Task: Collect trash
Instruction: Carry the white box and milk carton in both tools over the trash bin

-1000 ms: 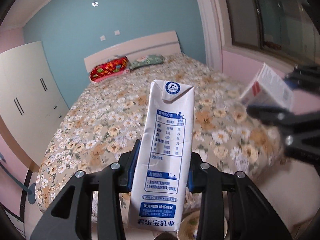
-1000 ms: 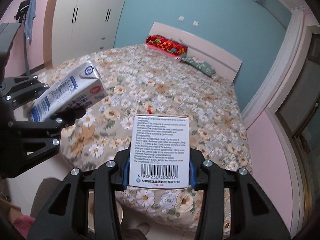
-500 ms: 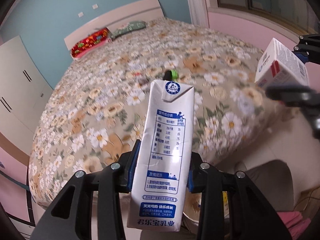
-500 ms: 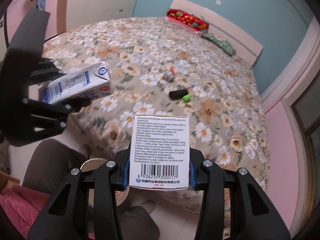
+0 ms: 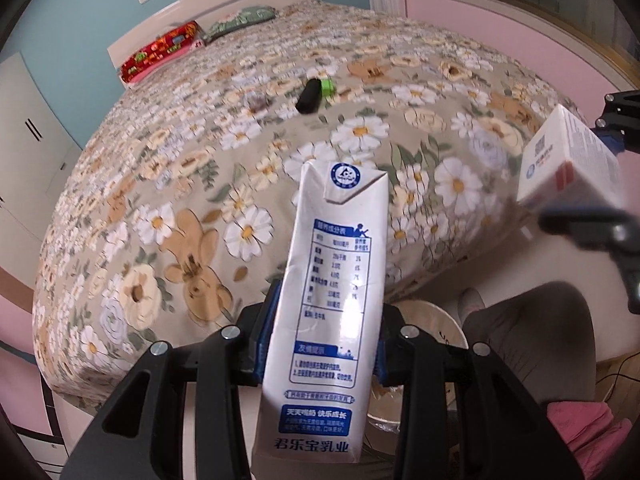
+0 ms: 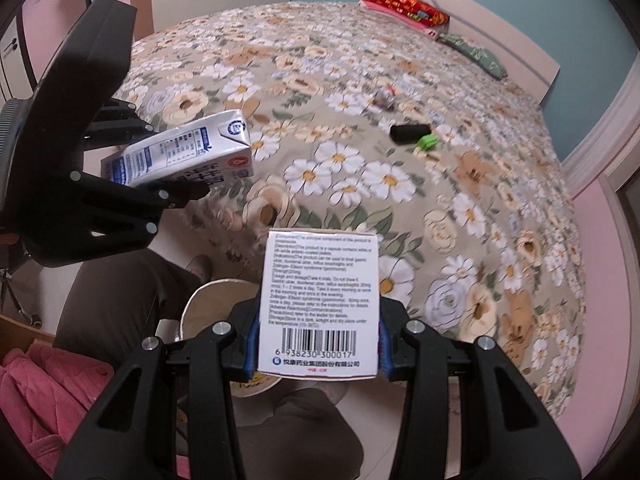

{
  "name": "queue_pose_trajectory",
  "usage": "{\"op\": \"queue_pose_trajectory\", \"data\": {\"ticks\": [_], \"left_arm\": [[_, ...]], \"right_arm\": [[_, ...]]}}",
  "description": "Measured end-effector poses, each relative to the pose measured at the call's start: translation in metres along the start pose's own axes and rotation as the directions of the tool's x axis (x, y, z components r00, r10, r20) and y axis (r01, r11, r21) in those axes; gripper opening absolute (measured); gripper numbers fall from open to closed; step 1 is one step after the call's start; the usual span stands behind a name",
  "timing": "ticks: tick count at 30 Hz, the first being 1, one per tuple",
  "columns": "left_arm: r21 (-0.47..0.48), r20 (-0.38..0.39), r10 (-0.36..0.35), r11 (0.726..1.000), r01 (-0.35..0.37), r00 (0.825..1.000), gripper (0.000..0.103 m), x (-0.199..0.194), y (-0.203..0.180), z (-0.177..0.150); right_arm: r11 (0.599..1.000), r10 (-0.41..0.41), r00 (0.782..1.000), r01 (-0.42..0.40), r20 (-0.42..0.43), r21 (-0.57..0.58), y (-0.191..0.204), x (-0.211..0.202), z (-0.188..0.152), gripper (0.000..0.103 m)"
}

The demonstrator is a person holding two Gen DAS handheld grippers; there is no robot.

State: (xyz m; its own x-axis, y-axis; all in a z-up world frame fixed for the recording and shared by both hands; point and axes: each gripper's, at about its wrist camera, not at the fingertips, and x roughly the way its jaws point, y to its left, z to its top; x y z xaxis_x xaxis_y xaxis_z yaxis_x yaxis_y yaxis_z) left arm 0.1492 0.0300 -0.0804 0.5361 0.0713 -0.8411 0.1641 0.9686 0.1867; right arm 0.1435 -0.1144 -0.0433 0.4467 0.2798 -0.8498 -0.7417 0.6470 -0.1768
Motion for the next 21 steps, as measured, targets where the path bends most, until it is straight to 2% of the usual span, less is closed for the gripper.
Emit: {"op": "queue_pose_trajectory", "data": {"ticks": [10, 21], "left_arm": [[0.025, -0.087, -0.054, 0.998, 0.056, 0.995, 0.04, 0.042, -0.026, -0.026], [0.012, -0.196, -0.107, 0.994, 0.111, 0.975, 0.04, 0.087, -0.04, -0.058]], "right_arm": [[0.998, 0.061, 0.995, -0.058, -0.082, 0.04, 0.007, 0.044, -0.026, 0.044], [0.991, 0.13, 0.974, -0.12, -0.187, 0.06, 0.024, 0.1, -0.055, 0.044]]}}
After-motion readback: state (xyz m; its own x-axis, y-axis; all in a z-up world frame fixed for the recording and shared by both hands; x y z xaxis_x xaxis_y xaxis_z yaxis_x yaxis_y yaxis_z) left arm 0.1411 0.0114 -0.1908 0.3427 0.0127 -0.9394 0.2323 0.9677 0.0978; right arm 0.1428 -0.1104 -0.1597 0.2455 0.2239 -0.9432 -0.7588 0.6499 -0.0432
